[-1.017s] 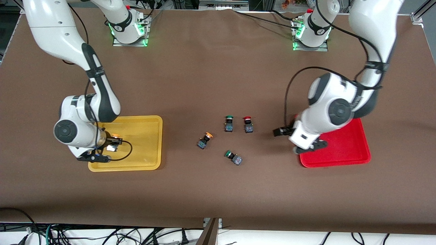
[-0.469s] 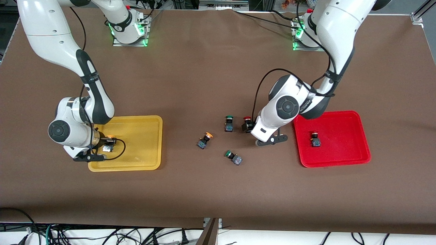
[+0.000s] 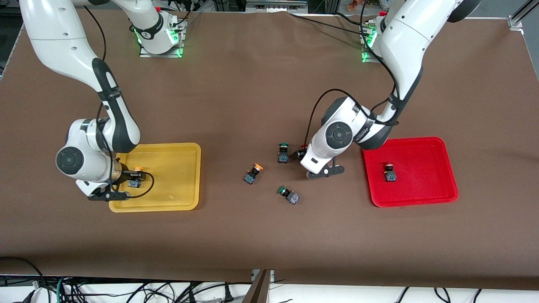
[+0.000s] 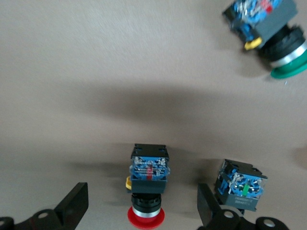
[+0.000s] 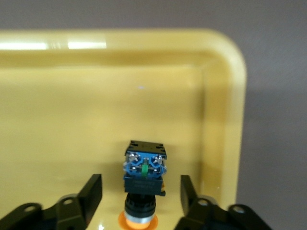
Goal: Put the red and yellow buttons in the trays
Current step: 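Grasp the second red button with the left gripper while the right gripper returns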
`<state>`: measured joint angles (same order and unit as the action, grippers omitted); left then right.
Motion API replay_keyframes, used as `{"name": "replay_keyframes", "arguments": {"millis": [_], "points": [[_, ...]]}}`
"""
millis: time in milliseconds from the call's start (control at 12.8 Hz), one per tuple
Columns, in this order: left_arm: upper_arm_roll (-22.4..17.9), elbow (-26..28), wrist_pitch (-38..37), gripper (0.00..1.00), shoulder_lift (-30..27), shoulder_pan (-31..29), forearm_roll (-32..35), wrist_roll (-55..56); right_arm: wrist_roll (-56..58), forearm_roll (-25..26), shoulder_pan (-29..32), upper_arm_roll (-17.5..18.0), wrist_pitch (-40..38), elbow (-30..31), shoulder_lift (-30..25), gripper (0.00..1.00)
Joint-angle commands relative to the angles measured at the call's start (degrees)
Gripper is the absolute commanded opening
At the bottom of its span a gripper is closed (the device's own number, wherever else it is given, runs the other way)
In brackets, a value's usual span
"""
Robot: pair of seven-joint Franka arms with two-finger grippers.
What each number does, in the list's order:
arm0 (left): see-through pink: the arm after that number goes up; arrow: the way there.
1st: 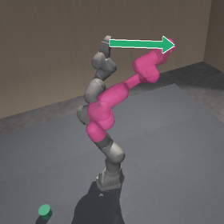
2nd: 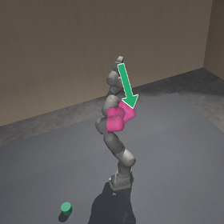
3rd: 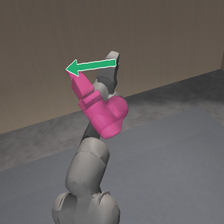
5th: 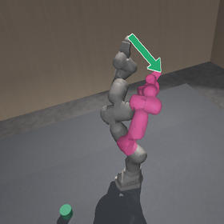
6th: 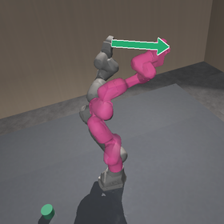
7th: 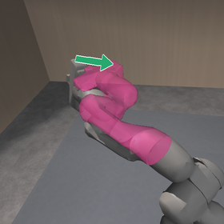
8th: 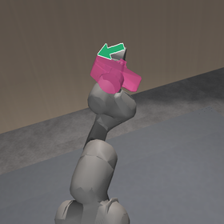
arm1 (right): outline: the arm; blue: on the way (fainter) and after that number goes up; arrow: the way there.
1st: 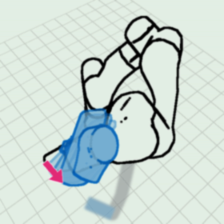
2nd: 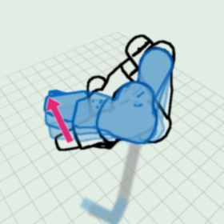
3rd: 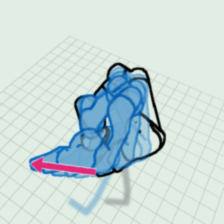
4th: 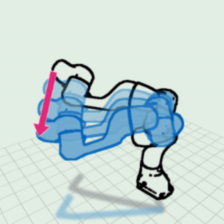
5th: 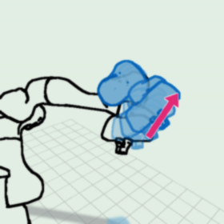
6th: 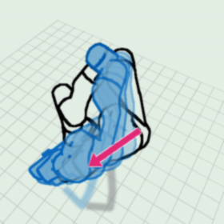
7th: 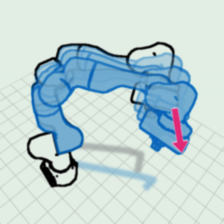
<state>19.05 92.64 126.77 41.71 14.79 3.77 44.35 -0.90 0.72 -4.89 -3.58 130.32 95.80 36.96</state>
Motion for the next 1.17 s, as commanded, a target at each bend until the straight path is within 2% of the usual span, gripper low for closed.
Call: {"name": "replay_keyframes", "arguments": {"millis": [0,156,313,469,547,626,860,1095], "points": [[-0.95,-0.97,1.28,1.00,1.53,1.99,2.21,1.27,0.29,-0.62,-0.55,1.46,-6.46,-4.11,-3.47,1.00],[-0.95,-0.97,1.38,0.83,2.41,2.08,5.10,1.27,-6.53,-2.12,-1.95,2.96,-8.15,-7.29,-3.38,1.00],[-0.86,-0.97,1.38,0.41,3.02,1.99,5.37,1.27,-17.50,-2.21,-5.72,3.14,-8.15,-7.74,-3.38,1.00],[-0.95,-1.06,1.38,0.14,3.03,1.73,5.38,1.18,-27.70,-2.03,-9.85,3.06,-7.54,-8.96,-2.60,1.00],[-0.86,-1.06,1.29,0.07,2.94,1.56,5.38,1.18,-34.11,-2.03,-12.13,3.06,-7.54,-11.32,-0.85,1.00],[-0.86,-1.15,1.03,0.04,2.85,1.47,5.29,1.27,-41.22,-1.95,-14.51,3.14,-7.36,-13.60,0.90,1.00],[-0.42,-1.67,-0.98,0.04,0.23,-1.60,4.41,0.83,-56.10,-1.51,-20.58,2.97,-6.84,-19.76,6.53,1.00],[-0.16,-2.03,-8.71,0.05,-4.95,-5.46,4.23,-2.23,-65.69,-1.24,-24.89,2.53,-0.97,-20.48,9.70,1.00]]}}
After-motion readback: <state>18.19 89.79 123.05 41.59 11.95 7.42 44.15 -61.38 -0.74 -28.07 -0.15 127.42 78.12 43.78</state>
